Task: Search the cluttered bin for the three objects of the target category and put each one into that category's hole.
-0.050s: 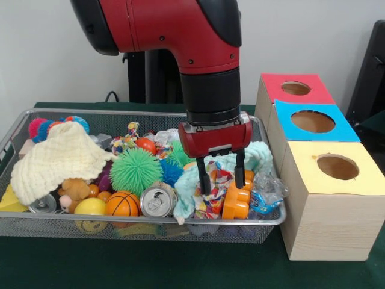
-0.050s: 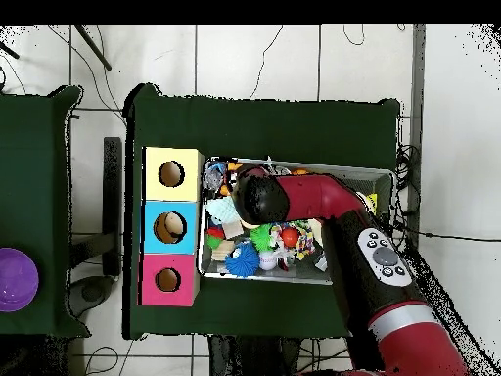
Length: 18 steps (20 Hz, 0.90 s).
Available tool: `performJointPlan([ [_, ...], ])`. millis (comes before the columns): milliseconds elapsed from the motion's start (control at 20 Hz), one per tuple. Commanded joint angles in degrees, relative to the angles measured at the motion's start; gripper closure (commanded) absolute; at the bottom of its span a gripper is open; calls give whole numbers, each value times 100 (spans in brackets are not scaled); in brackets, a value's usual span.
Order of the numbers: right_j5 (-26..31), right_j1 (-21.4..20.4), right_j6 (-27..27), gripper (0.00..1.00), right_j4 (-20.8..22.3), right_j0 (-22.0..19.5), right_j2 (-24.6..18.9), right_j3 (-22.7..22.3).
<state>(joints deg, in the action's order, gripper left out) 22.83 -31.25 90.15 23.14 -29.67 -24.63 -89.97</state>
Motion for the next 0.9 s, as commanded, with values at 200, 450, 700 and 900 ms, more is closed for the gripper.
performJointPlan([
  [200, 478, 193, -330, 0, 181, -138, -268, -58],
  [450, 391, 208, -330, 0, 287, -147, -191, -207],
  [700, 429, 121, -358, 0, 398, -142, -39, -321],
  [900, 516, 24, -351, 0, 436, -114, 70, -436],
])
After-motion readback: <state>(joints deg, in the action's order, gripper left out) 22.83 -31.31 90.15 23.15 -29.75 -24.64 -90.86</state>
